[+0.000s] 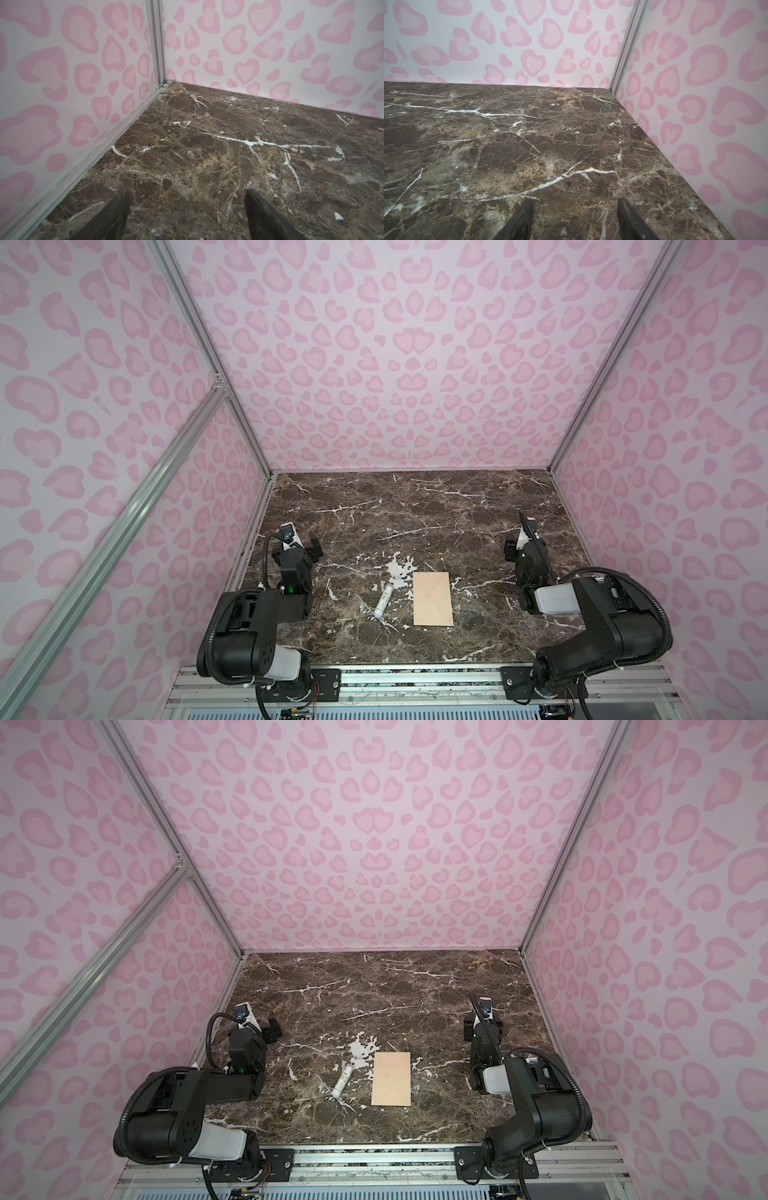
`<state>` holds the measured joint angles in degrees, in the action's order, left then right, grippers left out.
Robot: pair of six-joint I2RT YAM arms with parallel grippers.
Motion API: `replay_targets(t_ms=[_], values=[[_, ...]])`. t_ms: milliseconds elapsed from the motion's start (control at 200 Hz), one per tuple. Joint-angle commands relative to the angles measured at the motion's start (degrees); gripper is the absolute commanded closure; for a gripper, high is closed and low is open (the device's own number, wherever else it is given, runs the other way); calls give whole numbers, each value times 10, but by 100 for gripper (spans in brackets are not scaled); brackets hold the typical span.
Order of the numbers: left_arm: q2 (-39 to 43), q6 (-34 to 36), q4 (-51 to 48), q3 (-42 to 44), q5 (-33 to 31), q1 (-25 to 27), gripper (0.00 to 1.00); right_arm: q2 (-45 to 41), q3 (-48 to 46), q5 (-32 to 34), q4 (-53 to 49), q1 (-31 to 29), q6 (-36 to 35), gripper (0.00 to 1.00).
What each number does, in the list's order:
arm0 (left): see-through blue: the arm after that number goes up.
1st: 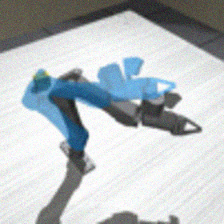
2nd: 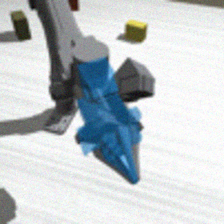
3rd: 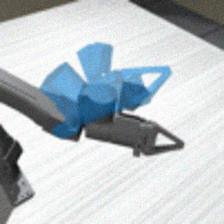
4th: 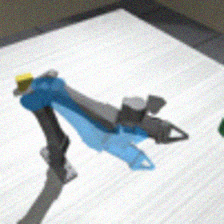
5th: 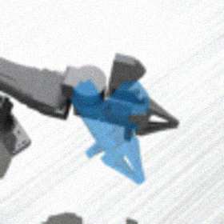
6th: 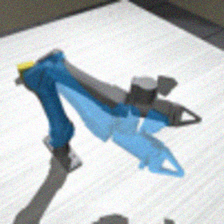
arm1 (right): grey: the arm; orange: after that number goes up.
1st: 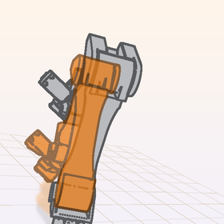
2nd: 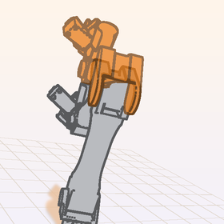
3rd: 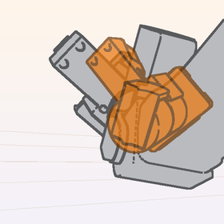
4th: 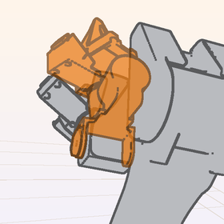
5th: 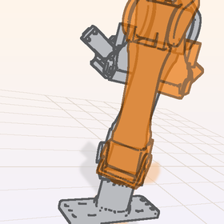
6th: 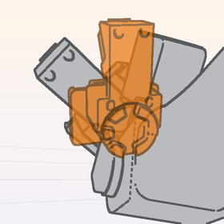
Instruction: Place the letter into the envelope and seal it
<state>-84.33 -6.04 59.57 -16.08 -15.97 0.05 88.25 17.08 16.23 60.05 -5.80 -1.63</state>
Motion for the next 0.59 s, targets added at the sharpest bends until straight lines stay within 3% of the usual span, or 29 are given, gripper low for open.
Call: replay_targets(t_ms=[0, 80, 105, 120, 590], values=[[-10, 6, 22, -7, 16, -1, 9, 1, 3, -7, -2, 1, 7, 34], [-10, 7, 16, -11, 16, -1, 7, 0, 8, -2, -11, 2, 9, 31], [-8, 7, 11, -11, 15, -1, 1, 2, 13, 5, -21, 3, 15, 4], [-4, 7, 4, -11, 15, -1, 2, 0, 17, 5, -27, 4, 17, 1], [-7, 11, 7, -11, 10, 3, 2, 0, 20, 0, -35, 11, 23, 0]])
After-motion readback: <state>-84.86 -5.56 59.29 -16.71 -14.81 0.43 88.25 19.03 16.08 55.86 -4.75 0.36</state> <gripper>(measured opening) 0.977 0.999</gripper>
